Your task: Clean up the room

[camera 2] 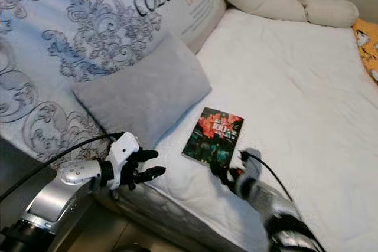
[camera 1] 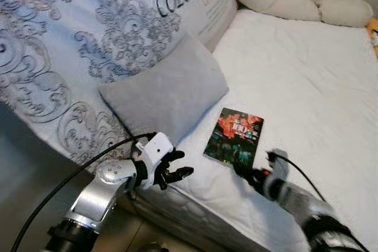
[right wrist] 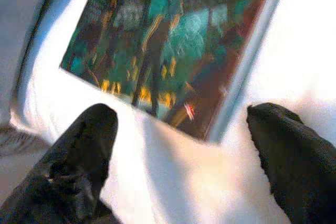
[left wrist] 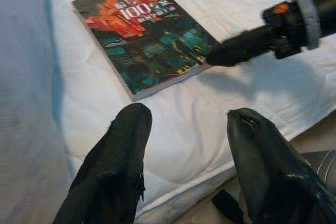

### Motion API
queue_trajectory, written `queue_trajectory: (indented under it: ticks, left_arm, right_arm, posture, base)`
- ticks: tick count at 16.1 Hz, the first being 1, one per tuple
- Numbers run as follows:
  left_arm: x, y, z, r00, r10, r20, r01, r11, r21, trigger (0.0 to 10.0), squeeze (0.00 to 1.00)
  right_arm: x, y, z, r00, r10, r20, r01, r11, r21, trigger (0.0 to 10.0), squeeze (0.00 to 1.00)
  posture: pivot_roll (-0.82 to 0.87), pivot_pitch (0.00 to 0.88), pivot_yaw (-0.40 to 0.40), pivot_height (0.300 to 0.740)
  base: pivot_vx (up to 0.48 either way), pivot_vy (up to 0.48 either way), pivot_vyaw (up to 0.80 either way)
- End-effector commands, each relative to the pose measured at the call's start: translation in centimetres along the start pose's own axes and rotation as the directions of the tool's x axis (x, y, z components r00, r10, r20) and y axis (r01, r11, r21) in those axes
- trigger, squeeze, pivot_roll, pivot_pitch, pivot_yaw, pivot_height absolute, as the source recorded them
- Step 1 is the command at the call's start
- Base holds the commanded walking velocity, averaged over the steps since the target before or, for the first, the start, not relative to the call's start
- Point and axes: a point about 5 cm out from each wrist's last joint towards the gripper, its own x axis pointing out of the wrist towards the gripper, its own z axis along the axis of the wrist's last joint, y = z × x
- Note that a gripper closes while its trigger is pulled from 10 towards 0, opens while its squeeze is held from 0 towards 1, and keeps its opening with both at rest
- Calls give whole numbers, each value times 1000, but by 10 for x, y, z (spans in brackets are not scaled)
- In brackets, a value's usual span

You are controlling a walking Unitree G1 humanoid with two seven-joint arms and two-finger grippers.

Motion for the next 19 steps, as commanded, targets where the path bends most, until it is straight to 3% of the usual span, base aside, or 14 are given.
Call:
queue_trajectory:
  ticks: [1,4,5,6,7,9,11,12,13,14,15,17,19]
  left_arm:
    - [-3,0,3,1000,16,23,-17,1000,4,10000,0]
    - [-3,1,4,992,107,68,-106,994,-20,10000,0]
    - [-1,6,5,982,172,80,-171,985,-19,10000,0]
    - [0,12,7,963,254,93,-255,967,-2,10000,0]
    - [1,23,13,913,385,133,-390,921,9,10000,0]
    - [-1,29,19,869,464,172,-466,884,-32,10000,0]
    - [-5,33,24,829,524,196,-518,851,-83,10000,0]
    - [-9,37,25,801,566,197,-558,824,-97,10000,0]
    - [-9,38,25,794,575,197,-567,818,-97,10000,0]
    - [-15,42,23,770,607,198,-602,793,-90,10000,0]
    - [-17,44,22,759,621,196,-617,782,-89,10000,0]
    - [-23,46,19,731,655,191,-649,754,-100,10000,0]
    - [-26,48,17,716,673,187,-663,739,-120,10000,0]
  right_arm:
    - [-12,-10,-1,999,-5,-33,5,1000,6,10000,1000]
    - [-41,-16,40,991,51,123,-37,993,-113,10000,1000]
    - [-43,-11,56,981,47,187,-17,987,-162,10000,0]
    - [-43,1,75,959,83,272,-38,985,-166,10000,0]
    - [-39,28,102,905,103,413,-20,980,-200,10000,0]
    - [-32,51,106,880,101,465,14,972,-237,10000,0]
    - [-22,70,96,883,59,466,81,959,-273,10000,0]
    - [-16,80,85,869,-2,494,171,940,-297,10000,0]
    - [-16,82,82,864,-14,504,190,935,-299,10000,0]
    - [-13,79,70,832,-116,542,252,950,-184,10000,0]
    - [-12,78,63,825,-146,545,267,952,-150,10000,0]
    - [-11,80,50,834,-145,532,274,947,-170,10000,0]
    - [-12,79,51,827,-163,537,296,940,-171,10000,0]
  posture:
    - [60,0,-10,740]
    - [55,0,4,740]
    - [58,0,2,740]
    - [60,0,-1,740]
    - [67,0,-4,740]
    - [75,0,-2,740]
    - [81,0,-6,740]
    - [83,0,-7,740]
    - [83,0,-7,740]
    - [93,0,-9,740]
    - [95,0,-8,740]
    - [93,0,-4,740]
    - [93,0,-2,740]
  base:
    - [0,0,0]
    - [0,0,0]
    - [0,0,0]
    - [0,0,0]
    - [0,0,0]
    - [0,0,0]
    - [0,0,0]
    - [0,0,0]
    - [0,-337,0]
    - [0,-412,-538]
    - [0,-409,-625]
    - [0,-409,-741]
    - [0,-411,-694]
